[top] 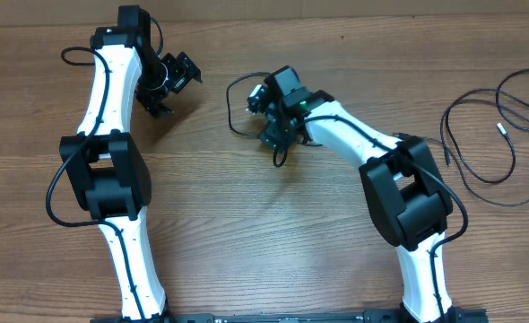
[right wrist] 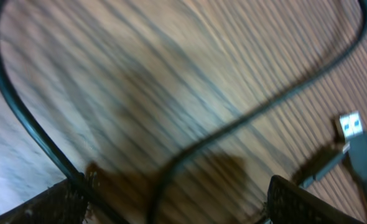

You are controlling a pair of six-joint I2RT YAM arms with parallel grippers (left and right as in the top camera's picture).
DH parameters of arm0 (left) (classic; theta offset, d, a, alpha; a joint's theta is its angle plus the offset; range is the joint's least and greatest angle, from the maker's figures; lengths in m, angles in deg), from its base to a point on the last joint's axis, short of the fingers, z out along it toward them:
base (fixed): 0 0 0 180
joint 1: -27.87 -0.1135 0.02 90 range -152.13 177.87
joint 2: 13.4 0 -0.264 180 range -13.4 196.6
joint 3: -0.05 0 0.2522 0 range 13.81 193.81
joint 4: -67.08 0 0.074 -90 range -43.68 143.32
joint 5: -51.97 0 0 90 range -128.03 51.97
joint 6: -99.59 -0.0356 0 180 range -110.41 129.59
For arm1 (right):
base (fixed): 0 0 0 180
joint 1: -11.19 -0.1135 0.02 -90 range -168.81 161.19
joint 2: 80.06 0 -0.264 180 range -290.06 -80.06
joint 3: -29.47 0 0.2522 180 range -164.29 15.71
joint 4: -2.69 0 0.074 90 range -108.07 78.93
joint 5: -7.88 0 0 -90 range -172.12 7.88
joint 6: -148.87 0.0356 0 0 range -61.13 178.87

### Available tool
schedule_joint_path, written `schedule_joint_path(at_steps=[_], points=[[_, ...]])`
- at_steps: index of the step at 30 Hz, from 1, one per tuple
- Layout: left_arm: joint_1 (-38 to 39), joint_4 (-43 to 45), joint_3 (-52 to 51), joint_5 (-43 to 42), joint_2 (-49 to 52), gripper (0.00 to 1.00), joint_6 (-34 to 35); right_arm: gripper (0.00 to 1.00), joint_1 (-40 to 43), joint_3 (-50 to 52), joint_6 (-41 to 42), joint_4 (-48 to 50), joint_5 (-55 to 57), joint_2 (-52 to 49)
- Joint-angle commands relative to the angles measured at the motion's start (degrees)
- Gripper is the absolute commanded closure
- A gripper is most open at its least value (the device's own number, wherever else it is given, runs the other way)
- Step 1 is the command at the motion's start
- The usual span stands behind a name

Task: Untangle cables

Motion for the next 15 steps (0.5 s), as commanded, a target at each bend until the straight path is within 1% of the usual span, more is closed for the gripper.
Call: schedule_joint_path(at_steps=[1,4,8,13,15], points=[[0.07,-0.04,-0.33,0.22,-0.42,0.01,-1.31,0.11,2.19,0.26,1.49,-1.51,-3.06,2.21],[0.07,-0.04,-0.33,0.2,-0.42,0.0,-1.31,0.17,3.08,0.26,1.49,-3.32,-6.73,1.88],[0.07,-0.04,-0.33,0.2,-0.42,0.0,-1.31,0.21,3.43,0.26,1.46,-4.13,-6.82,1.09],[0.07,-0.04,-0.33,0.2,-0.42,0.0,-1.33,0.19,3.43,0.26,1.01,-3.58,-6.49,0.07],[0.07,-0.04,-0.33,0.2,-0.42,0.0,-1.33,0.19,3.41,0.24,1.07,-2.23,-3.69,0.11]])
